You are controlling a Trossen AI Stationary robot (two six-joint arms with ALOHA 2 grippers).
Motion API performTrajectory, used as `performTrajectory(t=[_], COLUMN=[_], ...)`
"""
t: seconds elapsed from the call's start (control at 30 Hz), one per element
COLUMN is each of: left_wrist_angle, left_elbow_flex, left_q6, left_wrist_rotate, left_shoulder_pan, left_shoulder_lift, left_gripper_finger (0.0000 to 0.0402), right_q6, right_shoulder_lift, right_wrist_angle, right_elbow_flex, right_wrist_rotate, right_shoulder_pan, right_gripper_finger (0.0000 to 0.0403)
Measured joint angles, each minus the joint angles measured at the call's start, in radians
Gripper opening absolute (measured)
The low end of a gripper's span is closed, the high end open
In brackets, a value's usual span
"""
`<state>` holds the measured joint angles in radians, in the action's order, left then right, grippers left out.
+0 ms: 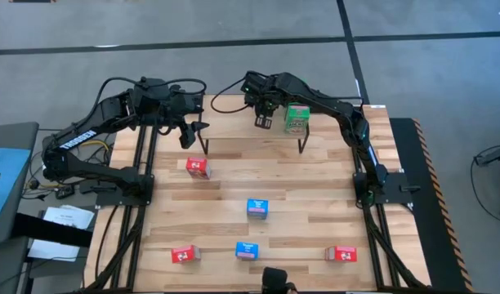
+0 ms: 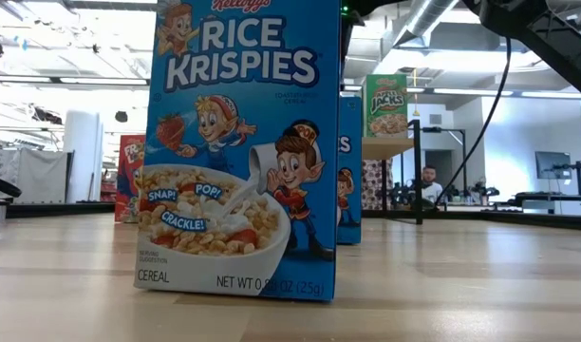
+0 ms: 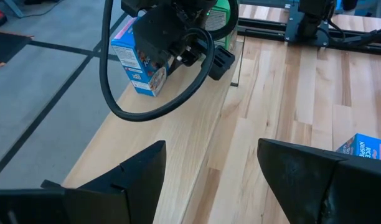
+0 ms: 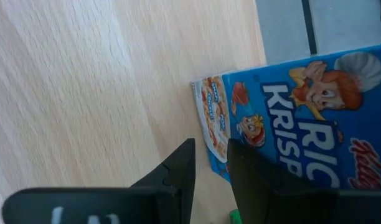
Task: Stack cereal on shelf
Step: Put the top blue cereal box on the shelf, then put the top blue cereal box on the shelf aligned with the other blue cereal box
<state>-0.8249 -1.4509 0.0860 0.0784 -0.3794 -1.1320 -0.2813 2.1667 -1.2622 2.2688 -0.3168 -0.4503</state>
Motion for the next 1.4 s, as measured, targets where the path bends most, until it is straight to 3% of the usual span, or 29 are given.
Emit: performTrajectory(t=[0.6,1.0,1.2,1.4], left_wrist_angle=[0.0,0.0,0.0,0.0], left_elbow_flex=[0.0,0.0,0.0,0.0], left_q6=[0.0,0.0,0.0,0.0], left_wrist_rotate=[0.0,0.0,0.0,0.0], left_shoulder_pan=[0.0,0.0,0.0,0.0], left_shoulder_lift=[0.0,0.0,0.0,0.0], left_gripper_finger=[0.0242,0.0242,0.0242,0.0242], right_q6=[0.016,0.141,0.233,0.349], right_shoulder_lift=[-0.05,-0.156,-0.167,-0.167], right_wrist_angle=[-0.098,-0.192,-0.238,-0.253], right_elbow_flex=[0.001,0.001,0.0,0.0], right_wrist_rotate=[0.002,0.165,0.266,0.269], right_shoulder_pan=[0.101,0.216,0.294,0.397], right_gripper_finger=[0.0127,0.0199,0.0208,0.0208])
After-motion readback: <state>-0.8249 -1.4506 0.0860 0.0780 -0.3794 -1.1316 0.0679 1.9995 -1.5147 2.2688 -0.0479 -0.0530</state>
